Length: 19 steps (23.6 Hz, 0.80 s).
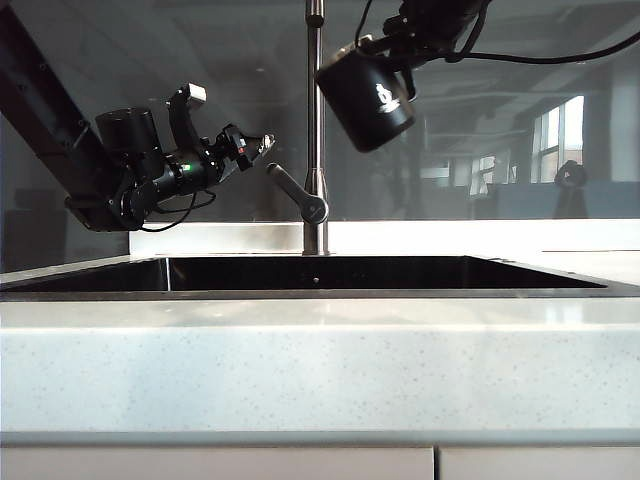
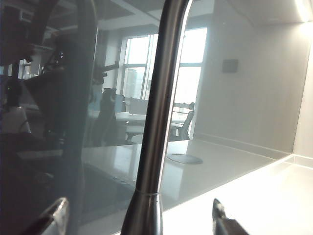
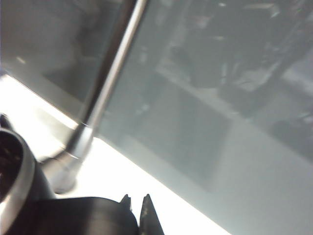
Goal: Pick up the mug next to the sink, go to the faucet to get some water, pour the water into the sink, and finally put the mug back to its place.
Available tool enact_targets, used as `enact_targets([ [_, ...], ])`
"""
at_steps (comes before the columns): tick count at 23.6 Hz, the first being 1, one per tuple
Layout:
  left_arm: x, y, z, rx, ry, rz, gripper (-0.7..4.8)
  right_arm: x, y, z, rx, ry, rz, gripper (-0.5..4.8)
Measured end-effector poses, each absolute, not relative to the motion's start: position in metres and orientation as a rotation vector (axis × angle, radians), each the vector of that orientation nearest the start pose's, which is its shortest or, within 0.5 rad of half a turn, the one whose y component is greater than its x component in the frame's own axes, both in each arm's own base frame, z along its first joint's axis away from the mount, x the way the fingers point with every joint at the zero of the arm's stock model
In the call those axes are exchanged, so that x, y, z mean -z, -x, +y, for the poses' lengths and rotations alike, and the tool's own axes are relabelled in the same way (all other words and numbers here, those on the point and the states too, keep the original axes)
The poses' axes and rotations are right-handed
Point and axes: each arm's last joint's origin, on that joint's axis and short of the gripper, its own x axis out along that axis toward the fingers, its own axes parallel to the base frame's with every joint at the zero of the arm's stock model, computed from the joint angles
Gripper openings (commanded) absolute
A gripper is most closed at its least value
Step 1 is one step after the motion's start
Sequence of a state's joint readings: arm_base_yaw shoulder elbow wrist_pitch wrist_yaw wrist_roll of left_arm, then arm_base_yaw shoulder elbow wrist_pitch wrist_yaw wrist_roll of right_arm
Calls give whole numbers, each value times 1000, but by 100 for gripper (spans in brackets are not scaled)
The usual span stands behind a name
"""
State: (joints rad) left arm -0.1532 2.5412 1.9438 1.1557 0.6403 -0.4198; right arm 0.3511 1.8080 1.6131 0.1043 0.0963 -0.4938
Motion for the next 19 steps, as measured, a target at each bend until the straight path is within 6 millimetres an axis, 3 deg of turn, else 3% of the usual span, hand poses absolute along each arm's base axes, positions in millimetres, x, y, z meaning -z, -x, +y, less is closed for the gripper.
enact_targets([
  [7, -213, -542, -101, 872, 250, -384, 371, -365, -399, 154, -145, 816, 34, -1],
  [13, -213, -542, -101, 873, 250, -384, 371, -366, -391, 171, -100, 1201, 37, -1],
  [19, -213, -542, -101, 873, 250, -384, 371, -366, -391, 170, -71, 1267, 56, -1],
])
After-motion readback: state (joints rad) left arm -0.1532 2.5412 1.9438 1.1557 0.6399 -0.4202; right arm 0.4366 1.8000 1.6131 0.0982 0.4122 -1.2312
